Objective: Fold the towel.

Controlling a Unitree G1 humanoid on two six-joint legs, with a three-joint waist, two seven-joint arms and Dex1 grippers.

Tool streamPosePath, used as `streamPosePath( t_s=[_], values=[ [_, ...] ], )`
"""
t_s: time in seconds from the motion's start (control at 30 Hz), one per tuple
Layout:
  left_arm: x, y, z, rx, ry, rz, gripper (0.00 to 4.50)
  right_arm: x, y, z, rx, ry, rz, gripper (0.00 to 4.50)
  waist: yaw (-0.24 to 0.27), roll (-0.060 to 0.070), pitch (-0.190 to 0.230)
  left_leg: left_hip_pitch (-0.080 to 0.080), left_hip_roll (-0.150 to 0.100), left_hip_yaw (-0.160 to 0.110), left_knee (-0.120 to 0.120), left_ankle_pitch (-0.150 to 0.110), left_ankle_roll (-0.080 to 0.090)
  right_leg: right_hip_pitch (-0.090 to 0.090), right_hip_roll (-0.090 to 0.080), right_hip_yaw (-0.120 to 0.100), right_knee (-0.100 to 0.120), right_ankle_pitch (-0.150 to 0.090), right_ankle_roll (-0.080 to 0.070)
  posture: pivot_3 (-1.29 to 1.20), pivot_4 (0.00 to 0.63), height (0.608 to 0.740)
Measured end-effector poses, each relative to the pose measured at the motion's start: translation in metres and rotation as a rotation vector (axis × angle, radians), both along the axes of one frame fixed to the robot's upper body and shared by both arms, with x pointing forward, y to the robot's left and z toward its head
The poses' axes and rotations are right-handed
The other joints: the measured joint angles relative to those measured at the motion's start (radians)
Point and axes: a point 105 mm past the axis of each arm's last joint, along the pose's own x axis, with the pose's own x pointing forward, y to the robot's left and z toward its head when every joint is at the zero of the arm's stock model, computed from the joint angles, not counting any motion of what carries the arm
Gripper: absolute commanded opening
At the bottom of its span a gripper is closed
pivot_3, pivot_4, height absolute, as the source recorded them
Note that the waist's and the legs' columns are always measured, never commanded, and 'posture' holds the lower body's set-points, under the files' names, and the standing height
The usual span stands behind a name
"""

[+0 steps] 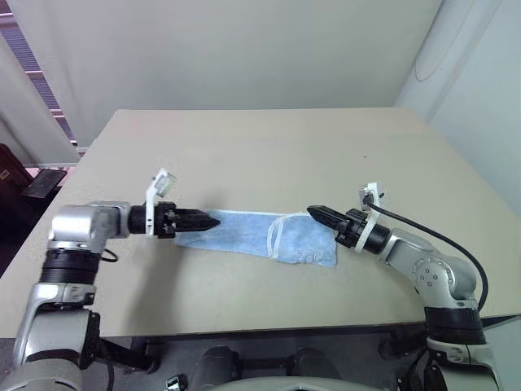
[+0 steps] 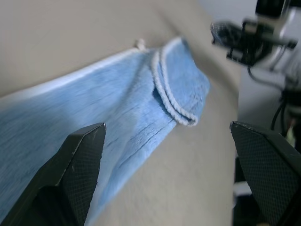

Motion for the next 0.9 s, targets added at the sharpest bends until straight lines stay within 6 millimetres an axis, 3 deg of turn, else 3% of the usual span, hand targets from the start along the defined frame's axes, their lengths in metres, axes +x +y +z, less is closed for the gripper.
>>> streamPosePath(
  t_s=[0.23, 0.47, 0.9],
  values=[
    [-0.024, 0.026, -0.023, -0.033, 0.265, 0.153, 4.45, 0.006, 0.005, -0.002, 0.049, 0.062, -0.007, 0.00, -0.009, 0.001, 0.000, 0.000, -0.003, 0.001, -0.005, 0.000, -0.002, -0.004, -0.004, 0.000, 0.000, 0.000, 0.000, 0.00, 0.000, 0.740],
    [-0.018, 0.040, -0.037, -0.070, 0.368, 0.282, 4.45, 0.011, 0.009, -0.002, 0.073, 0.094, -0.008, 0.00, -0.016, 0.001, 0.000, 0.000, -0.006, 0.002, -0.014, 0.002, -0.006, -0.009, -0.008, -0.001, 0.000, 0.001, -0.001, 0.00, 0.000, 0.740],
    [-0.021, 0.058, -0.038, -0.082, 0.414, 0.322, 4.45, 0.008, 0.003, -0.005, 0.108, 0.128, -0.042, 0.00, -0.026, 0.001, 0.000, 0.000, -0.006, 0.002, -0.019, 0.004, -0.009, -0.012, -0.008, -0.001, 0.000, 0.000, -0.001, 0.00, 0.000, 0.740]
  ],
)
